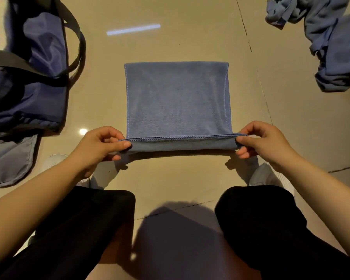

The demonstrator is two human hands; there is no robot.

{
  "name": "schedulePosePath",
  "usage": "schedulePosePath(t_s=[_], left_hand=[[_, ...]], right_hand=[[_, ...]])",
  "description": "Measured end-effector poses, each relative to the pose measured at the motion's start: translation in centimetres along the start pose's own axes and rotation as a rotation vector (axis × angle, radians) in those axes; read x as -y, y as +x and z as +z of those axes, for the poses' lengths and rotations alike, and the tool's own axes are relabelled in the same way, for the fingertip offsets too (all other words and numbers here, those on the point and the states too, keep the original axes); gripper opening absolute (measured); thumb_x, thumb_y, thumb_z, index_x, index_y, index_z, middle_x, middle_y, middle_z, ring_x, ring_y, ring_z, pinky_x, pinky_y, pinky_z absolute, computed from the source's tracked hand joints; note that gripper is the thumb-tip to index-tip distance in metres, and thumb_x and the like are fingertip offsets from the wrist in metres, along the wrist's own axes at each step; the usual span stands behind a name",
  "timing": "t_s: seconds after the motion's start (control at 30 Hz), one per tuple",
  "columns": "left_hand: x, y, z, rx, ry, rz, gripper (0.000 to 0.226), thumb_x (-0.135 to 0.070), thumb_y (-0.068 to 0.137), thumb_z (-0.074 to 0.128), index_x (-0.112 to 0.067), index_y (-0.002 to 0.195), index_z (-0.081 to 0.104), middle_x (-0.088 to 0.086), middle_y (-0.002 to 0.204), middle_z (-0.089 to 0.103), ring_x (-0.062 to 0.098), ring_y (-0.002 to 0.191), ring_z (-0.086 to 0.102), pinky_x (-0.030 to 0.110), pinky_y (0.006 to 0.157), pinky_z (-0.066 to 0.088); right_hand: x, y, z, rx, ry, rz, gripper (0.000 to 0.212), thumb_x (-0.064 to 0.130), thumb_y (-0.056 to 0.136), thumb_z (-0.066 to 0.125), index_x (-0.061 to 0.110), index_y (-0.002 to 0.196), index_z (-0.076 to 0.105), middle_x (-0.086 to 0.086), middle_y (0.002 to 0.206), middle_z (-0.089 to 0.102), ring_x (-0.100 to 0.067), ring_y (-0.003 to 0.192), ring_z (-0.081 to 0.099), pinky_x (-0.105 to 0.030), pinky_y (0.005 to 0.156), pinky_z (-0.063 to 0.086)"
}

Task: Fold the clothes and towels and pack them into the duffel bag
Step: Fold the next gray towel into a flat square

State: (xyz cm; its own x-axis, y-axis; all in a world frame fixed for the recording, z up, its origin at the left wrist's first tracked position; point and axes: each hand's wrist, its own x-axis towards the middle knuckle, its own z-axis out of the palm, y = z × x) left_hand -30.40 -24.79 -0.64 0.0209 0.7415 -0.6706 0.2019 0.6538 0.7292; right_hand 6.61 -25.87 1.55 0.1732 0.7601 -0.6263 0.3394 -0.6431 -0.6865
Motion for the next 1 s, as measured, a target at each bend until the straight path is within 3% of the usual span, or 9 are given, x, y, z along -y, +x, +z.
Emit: schedulePosePath(t_s=[0.17, 0.3, 0.4, 0.47, 0.67, 0.8, 0.87, 1.0], left_hand=[[-0.2, 0.5, -0.5, -0.063, 0.033, 0.036, 0.011, -0.009, 0.077, 0.073, -0.007, 0.083, 0.064, -0.003, 0.06, 0.062, 0.005, 0.057, 0.061, 0.016, 0.052, 0.051], [-0.8, 1.1, -1.0, -0.114, 0.163, 0.12, 0.009, -0.012, 0.082, 0.072, -0.013, 0.079, 0.064, -0.01, 0.058, 0.058, 0.0, 0.057, 0.056, 0.015, 0.048, 0.046], [-1.6, 1.7, -1.1, -0.141, 0.219, 0.159, 0.009, -0.015, 0.082, 0.073, -0.016, 0.079, 0.064, 0.0, 0.072, 0.06, 0.008, 0.065, 0.055, 0.023, 0.054, 0.044], [-2.0, 2.2, -1.3, -0.146, 0.23, 0.169, 0.01, -0.015, 0.082, 0.073, -0.016, 0.079, 0.064, 0.002, 0.076, 0.06, 0.013, 0.068, 0.055, 0.025, 0.056, 0.042], [-2.6, 3.0, -1.5, -0.101, 0.219, 0.195, 0.01, -0.012, 0.08, 0.073, -0.016, 0.077, 0.064, 0.006, 0.083, 0.063, 0.015, 0.065, 0.054, 0.014, 0.047, 0.044], [-2.5, 3.5, -1.8, -0.083, 0.215, 0.193, 0.02, -0.014, 0.079, 0.074, -0.03, 0.068, 0.068, -0.006, 0.075, 0.065, 0.005, 0.062, 0.056, 0.014, 0.047, 0.044], [-2.5, 3.6, -1.9, -0.075, 0.22, 0.19, 0.022, -0.015, 0.079, 0.074, -0.033, 0.067, 0.068, -0.01, 0.073, 0.066, 0.002, 0.061, 0.057, 0.014, 0.047, 0.045], [-2.5, 3.9, -1.9, -0.063, 0.21, 0.188, 0.014, -0.011, 0.079, 0.073, -0.021, 0.071, 0.067, -0.012, 0.071, 0.066, 0.003, 0.06, 0.057, 0.013, 0.048, 0.045]], right_hand=[[0.7, 0.2, 0.0, 0.06, 0.093, -0.019, 0.007, -0.001, 0.088, 0.062, 0.006, 0.087, 0.062, -0.015, 0.062, 0.064, -0.02, 0.052, 0.066, -0.028, 0.053, 0.058], [0.7, 0.9, 0.3, 0.074, 0.01, -0.056, 0.015, -0.001, 0.092, 0.057, 0.011, 0.084, 0.061, -0.017, 0.066, 0.064, -0.024, 0.054, 0.066, -0.034, 0.054, 0.059], [0.7, 1.4, 0.3, 0.088, -0.1, -0.121, 0.023, -0.006, 0.091, 0.054, 0.012, 0.081, 0.063, -0.012, 0.07, 0.066, -0.024, 0.06, 0.068, -0.035, 0.063, 0.06], [1.0, 1.6, 0.2, 0.129, -0.16, -0.154, 0.017, -0.006, 0.087, 0.061, 0.01, 0.082, 0.065, -0.009, 0.076, 0.067, -0.02, 0.063, 0.069, -0.03, 0.067, 0.06], [1.2, 2.4, 0.4, 0.098, -0.227, -0.119, 0.015, -0.003, 0.082, 0.069, 0.01, 0.083, 0.062, -0.005, 0.07, 0.061, -0.017, 0.054, 0.065, -0.029, 0.057, 0.058], [1.7, 3.0, 0.1, 0.102, -0.347, -0.162, 0.015, 0.003, 0.084, 0.069, 0.015, 0.078, 0.063, 0.0, 0.066, 0.063, -0.016, 0.055, 0.065, -0.033, 0.056, 0.057], [2.0, 3.2, 0.0, 0.111, -0.393, -0.166, 0.012, 0.009, 0.085, 0.069, 0.016, 0.078, 0.062, -0.001, 0.072, 0.065, -0.014, 0.058, 0.065, -0.027, 0.053, 0.053], [2.1, 3.9, 0.1, 0.106, -0.52, -0.18, 0.012, 0.014, 0.083, 0.072, 0.019, 0.076, 0.064, 0.0, 0.078, 0.067, -0.02, 0.071, 0.062, -0.029, 0.064, 0.046]])
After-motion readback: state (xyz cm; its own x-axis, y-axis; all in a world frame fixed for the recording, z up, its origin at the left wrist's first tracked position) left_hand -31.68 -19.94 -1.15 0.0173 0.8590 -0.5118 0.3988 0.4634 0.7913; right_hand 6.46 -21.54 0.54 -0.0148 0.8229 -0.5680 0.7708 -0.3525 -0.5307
